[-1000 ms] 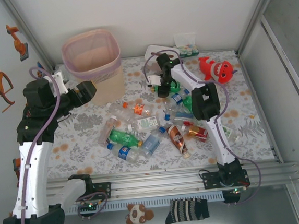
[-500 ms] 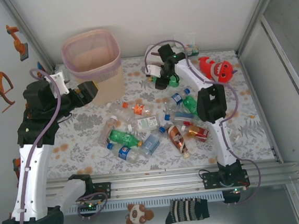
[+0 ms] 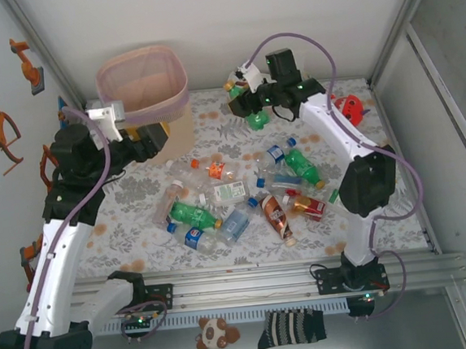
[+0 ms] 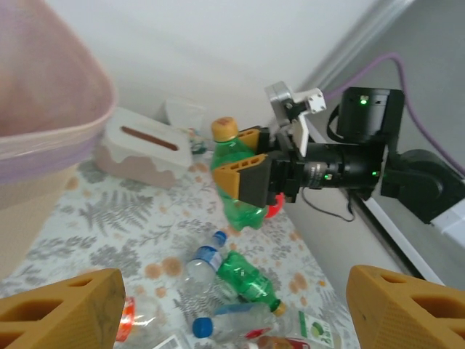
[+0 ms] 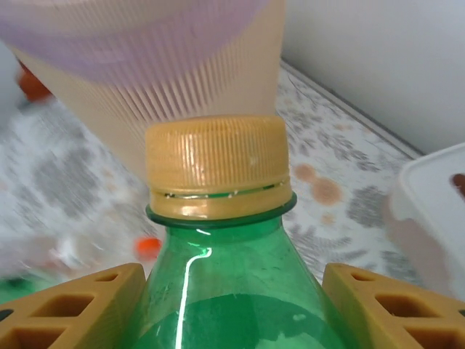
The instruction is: Put the plastic bottles in the bin
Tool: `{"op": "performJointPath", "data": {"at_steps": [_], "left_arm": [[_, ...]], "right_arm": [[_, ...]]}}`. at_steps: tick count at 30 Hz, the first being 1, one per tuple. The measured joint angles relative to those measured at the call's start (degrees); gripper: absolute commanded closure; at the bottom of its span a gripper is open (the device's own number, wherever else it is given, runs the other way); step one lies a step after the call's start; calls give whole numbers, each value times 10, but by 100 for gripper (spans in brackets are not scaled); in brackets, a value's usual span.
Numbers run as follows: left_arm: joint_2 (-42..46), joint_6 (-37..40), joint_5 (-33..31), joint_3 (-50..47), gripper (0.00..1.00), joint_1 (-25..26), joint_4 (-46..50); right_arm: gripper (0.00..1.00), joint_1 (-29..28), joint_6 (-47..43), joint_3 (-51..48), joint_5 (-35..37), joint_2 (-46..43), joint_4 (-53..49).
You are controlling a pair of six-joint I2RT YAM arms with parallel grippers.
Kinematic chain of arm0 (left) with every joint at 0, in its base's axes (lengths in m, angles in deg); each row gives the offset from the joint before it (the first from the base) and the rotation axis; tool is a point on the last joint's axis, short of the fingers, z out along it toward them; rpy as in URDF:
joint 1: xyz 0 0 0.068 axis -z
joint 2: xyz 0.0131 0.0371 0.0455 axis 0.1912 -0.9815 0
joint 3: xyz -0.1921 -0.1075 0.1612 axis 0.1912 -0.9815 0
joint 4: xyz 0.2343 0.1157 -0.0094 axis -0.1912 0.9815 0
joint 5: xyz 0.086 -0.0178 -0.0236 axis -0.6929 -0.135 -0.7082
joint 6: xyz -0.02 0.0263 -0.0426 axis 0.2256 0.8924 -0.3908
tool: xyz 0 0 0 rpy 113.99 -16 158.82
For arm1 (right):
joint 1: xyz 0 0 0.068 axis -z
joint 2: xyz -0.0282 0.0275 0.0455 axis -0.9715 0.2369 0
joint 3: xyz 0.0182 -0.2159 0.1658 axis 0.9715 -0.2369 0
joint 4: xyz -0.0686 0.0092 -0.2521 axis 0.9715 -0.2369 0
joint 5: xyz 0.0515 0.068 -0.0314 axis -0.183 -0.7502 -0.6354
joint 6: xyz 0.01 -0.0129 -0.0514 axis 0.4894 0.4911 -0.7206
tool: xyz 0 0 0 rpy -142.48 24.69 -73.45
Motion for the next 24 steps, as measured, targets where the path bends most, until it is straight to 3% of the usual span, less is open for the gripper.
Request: {"op": "performJointPath", "data": {"at_steps": [7, 12, 17, 24], "left_arm": [[-17, 10, 50, -22, 20, 59, -110], [-36, 33, 73, -23, 20, 107, -158], [-56, 59, 87, -23, 18, 157, -177], [-109, 64, 88, -5, 17, 187, -182]], "right_arm": [[56, -1, 283, -145, -64, -84, 204], [57, -3, 431, -193, -92, -123, 349], [56, -13, 509, -196, -109, -152, 434], [56, -45, 542, -197, -136, -193, 491]]}}
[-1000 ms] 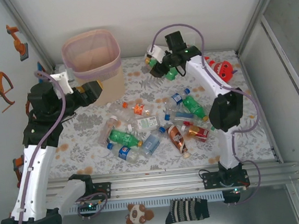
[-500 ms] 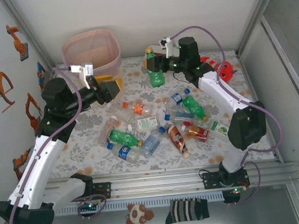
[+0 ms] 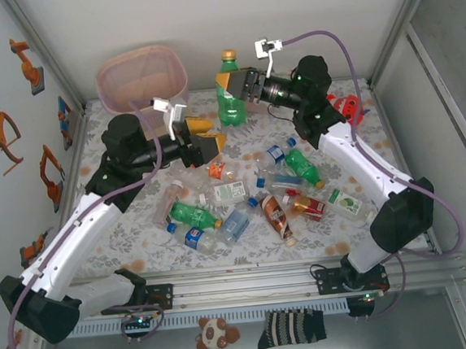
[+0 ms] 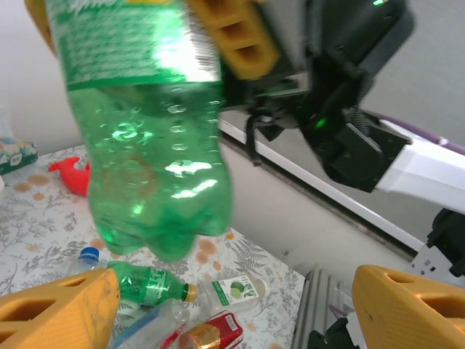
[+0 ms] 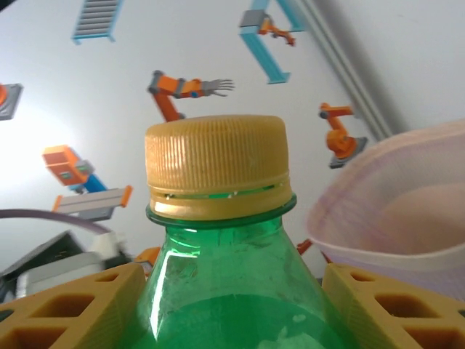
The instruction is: Put the plastic bottles in the bin
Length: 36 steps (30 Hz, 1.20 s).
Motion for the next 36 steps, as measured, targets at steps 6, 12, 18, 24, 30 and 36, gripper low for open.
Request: {"op": "performJointPath", "data": {"at_steps": [6, 12, 18, 24, 30, 36], "left_arm": [[-28, 0, -7, 26, 17, 21, -4], [-40, 0, -6, 47, 19, 36, -23], [-40, 6, -16, 50, 29, 37, -38], [-40, 9, -11, 51, 40, 38, -54], [-40, 9, -10, 54, 42, 39, -49], [-40, 29, -31, 71, 45, 38, -30]], "right_arm": [[55, -17, 6, 0, -39, -7, 25], [55, -42, 2, -9, -63, -19, 25], [55, -43, -7, -14, -67, -36, 14], [55, -43, -16, -14, -69, -46, 12], [28, -44, -36, -16, -64, -54, 1], [5, -45, -90, -22, -19, -95, -76]]}}
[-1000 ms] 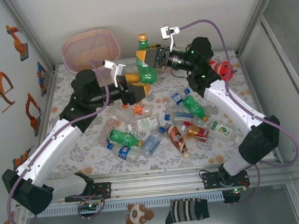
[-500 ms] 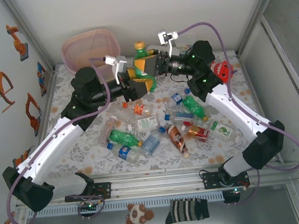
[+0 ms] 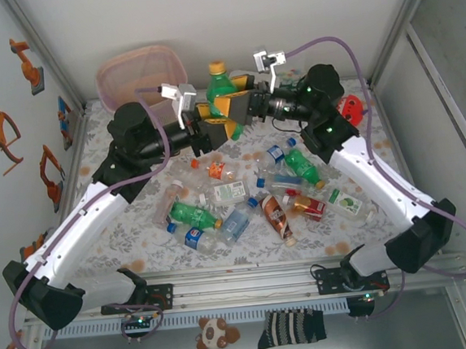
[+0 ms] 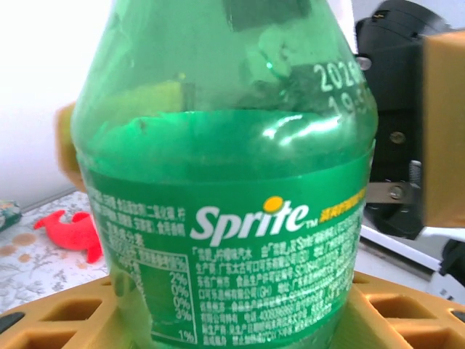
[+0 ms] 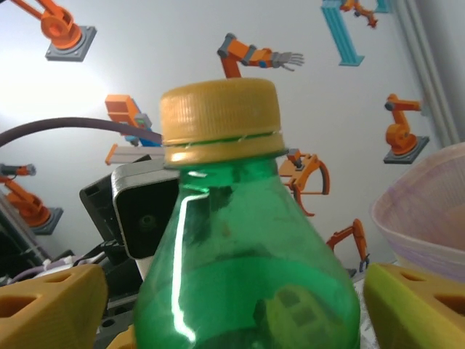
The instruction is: Put the plastic bottles in the bin
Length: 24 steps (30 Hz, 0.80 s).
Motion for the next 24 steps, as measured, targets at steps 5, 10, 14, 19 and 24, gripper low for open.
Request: {"op": "performJointPath", "data": {"at_steps": [5, 10, 14, 19, 24], "left_arm": [[0, 21, -40, 15, 48, 0, 36], [-4, 40, -111, 38, 48, 0, 89], [-16, 51, -173, 68, 53, -10, 131], [-35, 54, -263, 115, 56, -48, 188], [-71, 46, -360, 181, 49, -108, 246]], "right_arm": [[4, 0, -73, -2, 69, -52, -88], [4, 0, -136, -7, 149, -96, -171], [5, 0, -176, -21, 218, -124, -229], [5, 0, -208, -35, 272, -146, -282], [5, 0, -224, -36, 299, -154, -311]]}}
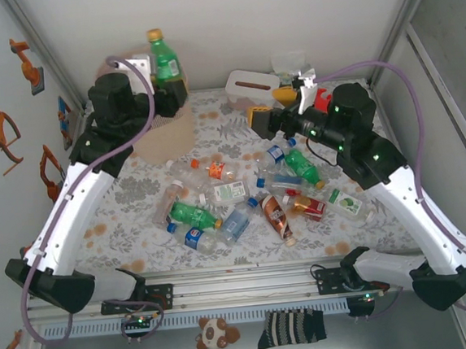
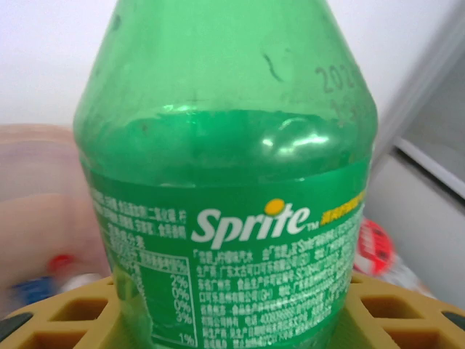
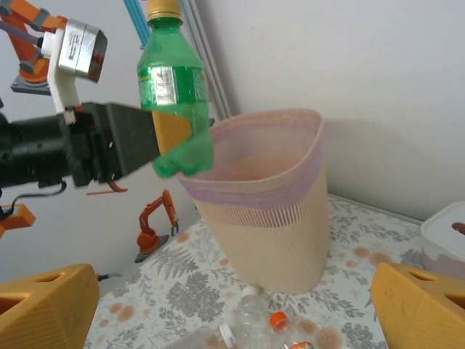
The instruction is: Put the plastic bottles in the bin
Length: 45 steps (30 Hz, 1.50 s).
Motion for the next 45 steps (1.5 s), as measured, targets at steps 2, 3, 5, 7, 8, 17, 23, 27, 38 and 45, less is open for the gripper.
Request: {"op": "performJointPath", "data": {"at_steps": [2, 3, 5, 7, 8, 17, 23, 27, 38, 45], "left_arm": [[-18, -3, -42, 26, 50, -20, 24], [-28, -5, -61, 38, 50, -26, 34], [-50, -10, -105, 66, 50, -35, 55], [-79, -19, -146, 101, 50, -43, 79], [-91, -23, -160, 116, 50, -47, 89], [-243, -61, -294, 293, 50, -67, 219], [-337, -80, -343, 394, 50, -83, 303], [-384, -90, -362, 435, 50, -97, 343], [-478, -120, -369, 492, 50, -123, 409], [-520, -138, -355, 492, 49, -125, 432]], "right_arm": [[5, 0, -4, 0, 6, -3, -9], [5, 0, -5, 0, 9, -4, -12], [5, 0, -7, 0, 12, -5, -18], [5, 0, -7, 0, 14, -5, -21], [5, 0, -7, -1, 15, -5, -22], [6, 0, -7, -1, 24, -7, -36], [6, 0, -7, -12, 24, -16, -40], [6, 0, -6, -26, 25, -22, -40], [6, 0, -5, -45, 26, -31, -38], [7, 0, -2, -55, 30, -33, -38]]}}
